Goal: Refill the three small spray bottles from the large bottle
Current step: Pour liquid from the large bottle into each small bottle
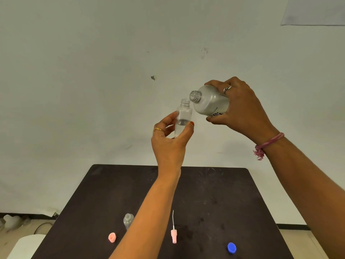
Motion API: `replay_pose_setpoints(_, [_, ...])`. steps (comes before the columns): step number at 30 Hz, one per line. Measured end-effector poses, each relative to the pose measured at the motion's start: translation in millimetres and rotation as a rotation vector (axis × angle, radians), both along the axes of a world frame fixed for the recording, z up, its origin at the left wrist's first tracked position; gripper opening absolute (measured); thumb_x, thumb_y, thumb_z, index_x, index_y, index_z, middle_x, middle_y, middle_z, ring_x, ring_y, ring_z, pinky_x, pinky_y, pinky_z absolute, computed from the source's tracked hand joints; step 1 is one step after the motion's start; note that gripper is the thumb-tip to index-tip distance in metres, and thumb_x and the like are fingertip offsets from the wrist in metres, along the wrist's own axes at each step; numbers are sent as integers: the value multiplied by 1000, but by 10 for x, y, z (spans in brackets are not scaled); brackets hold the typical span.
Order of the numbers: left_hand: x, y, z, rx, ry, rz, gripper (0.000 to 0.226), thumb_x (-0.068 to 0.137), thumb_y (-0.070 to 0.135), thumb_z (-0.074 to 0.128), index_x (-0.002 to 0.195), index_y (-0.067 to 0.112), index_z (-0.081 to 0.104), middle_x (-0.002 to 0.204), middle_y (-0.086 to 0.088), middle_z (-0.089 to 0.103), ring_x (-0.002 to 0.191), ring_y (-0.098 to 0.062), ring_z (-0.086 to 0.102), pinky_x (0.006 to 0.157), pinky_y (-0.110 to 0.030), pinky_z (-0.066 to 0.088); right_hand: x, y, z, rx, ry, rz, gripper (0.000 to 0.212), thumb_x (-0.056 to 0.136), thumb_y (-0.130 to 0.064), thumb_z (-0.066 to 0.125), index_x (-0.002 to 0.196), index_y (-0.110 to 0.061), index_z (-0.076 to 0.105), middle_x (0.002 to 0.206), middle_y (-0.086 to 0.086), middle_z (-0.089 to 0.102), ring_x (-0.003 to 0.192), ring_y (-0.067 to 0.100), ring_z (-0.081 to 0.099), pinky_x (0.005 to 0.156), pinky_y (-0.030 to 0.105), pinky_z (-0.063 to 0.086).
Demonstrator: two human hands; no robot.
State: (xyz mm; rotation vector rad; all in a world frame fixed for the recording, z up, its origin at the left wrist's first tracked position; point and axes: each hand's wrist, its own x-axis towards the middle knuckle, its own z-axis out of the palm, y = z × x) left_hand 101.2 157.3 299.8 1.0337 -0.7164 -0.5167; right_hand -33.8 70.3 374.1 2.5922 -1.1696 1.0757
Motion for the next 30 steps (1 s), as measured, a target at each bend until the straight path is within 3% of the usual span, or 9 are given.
replay_pose_setpoints(6, [91, 13, 10, 3, -8, -13, 45, 74, 22, 80, 114, 27, 62, 115, 9, 64, 104, -11, 63, 72, -15, 54, 43, 11, -1, -25, -20, -2, 75, 61, -28, 84, 129, -30, 52, 107, 3, 49, 100, 21, 47, 77, 26, 37])
replay_pose_setpoints(16, [209, 79, 31, 7, -14, -37, 42, 74, 21, 80, 110, 31, 61, 111, 13, 64, 102, -9, 62, 67, -8, 50, 178, 82, 85, -185, 8, -21, 73, 60, -22, 83, 128, -25, 55, 104, 9, 52, 96, 27, 50, 80, 40, 45])
replay_pose_setpoints(30, [346, 139, 70, -1, -26, -49, 43, 74, 20, 80, 110, 30, 61, 110, 12, 64, 100, -8, 62, 66, -7, 49, 327, 140, 169, -345, 90, -46, 73, 60, -16, 84, 128, -22, 56, 102, 12, 55, 91, 31, 53, 74, 39, 43])
